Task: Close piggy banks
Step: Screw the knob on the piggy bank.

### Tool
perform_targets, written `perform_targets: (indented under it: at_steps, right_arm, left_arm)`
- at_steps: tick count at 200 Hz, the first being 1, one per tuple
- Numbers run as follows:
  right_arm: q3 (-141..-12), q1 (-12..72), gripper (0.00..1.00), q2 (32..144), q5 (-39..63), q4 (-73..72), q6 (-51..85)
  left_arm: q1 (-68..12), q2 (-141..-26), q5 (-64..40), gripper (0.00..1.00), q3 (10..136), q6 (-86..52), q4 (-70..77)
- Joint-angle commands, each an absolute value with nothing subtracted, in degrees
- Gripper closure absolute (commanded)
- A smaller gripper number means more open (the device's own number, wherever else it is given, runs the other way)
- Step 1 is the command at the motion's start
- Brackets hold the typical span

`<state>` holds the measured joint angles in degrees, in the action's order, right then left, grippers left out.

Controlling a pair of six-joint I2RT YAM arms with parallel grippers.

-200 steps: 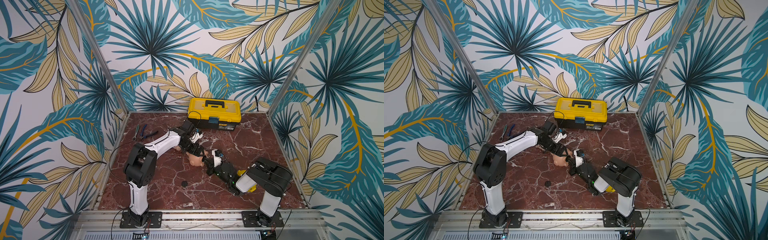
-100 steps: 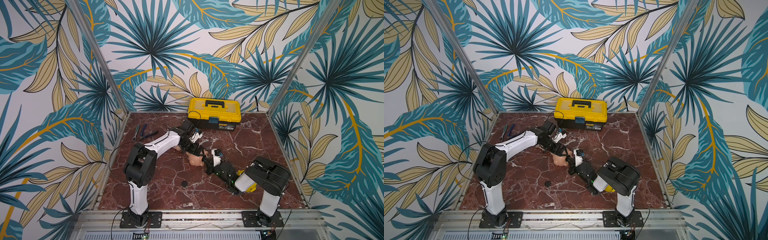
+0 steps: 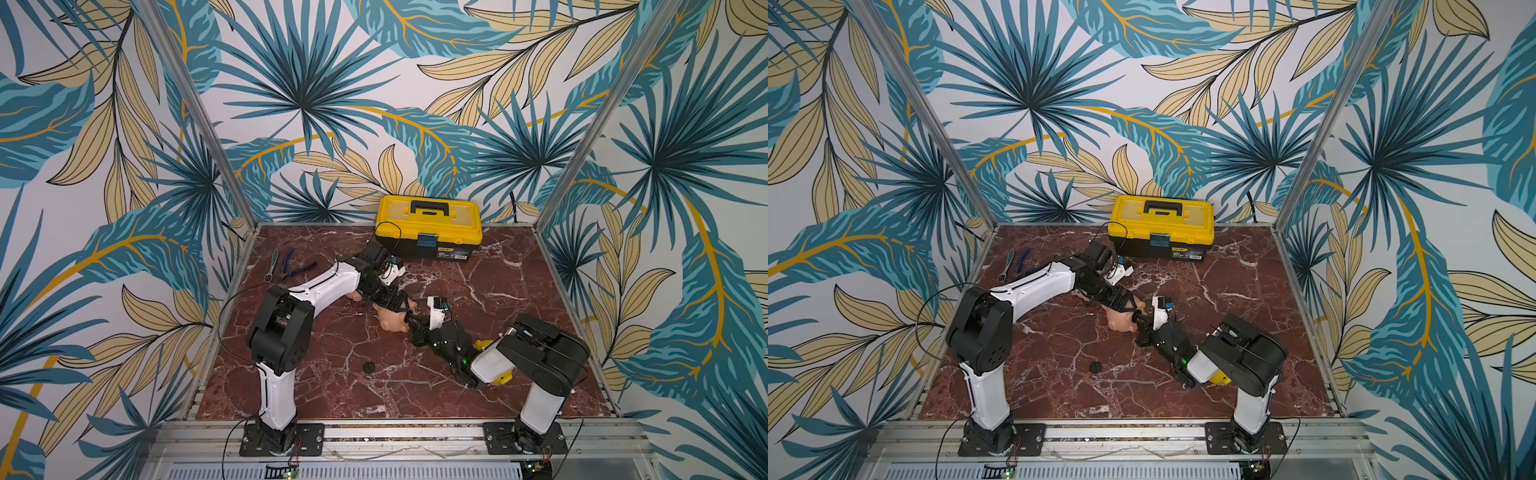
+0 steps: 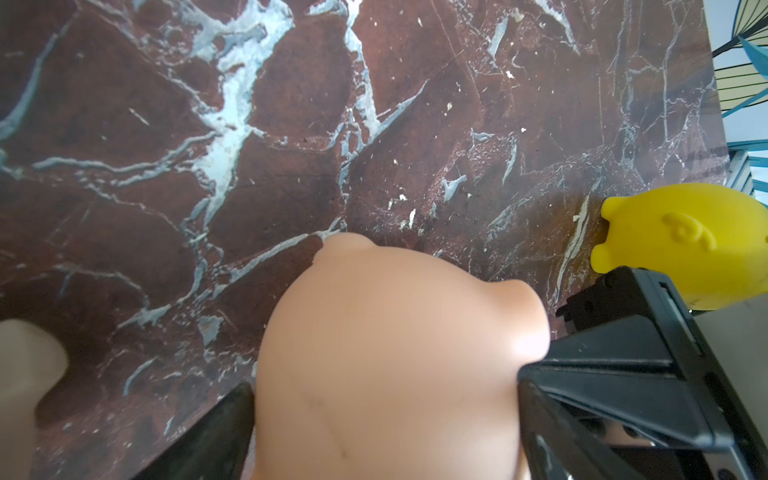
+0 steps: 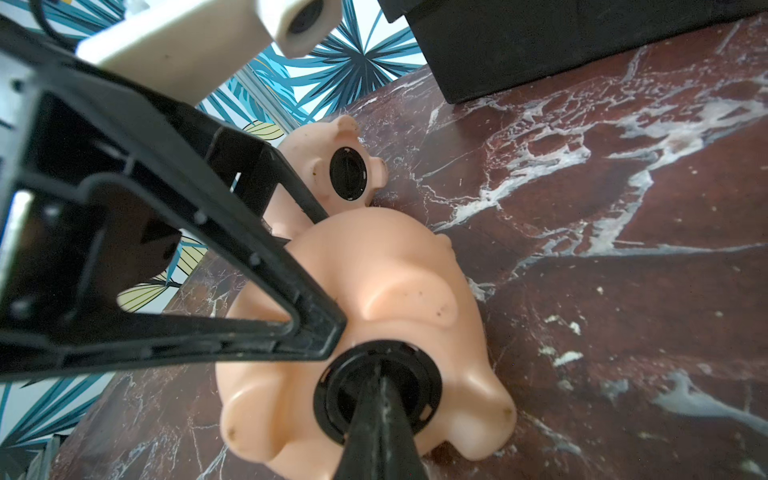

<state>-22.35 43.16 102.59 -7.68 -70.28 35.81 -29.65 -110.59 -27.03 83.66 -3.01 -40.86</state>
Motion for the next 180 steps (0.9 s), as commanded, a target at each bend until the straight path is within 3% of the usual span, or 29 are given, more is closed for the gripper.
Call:
perform_targets:
  at_steps: [1,180]
  right_arm:
    - [-24.58,42.07,1.0,99.74,-9.4,-69.28,41.67]
    - [-25.84,36.73,1.0,98.17,-5.98,-66.39,61.44]
  left_arm:
    - [-30.84,-112.21,-27.63,0.04,80.09,-2.27,-43.69]
    - [-31.3,-108.28,-27.74,0.05,74.42,-2.37,-38.69]
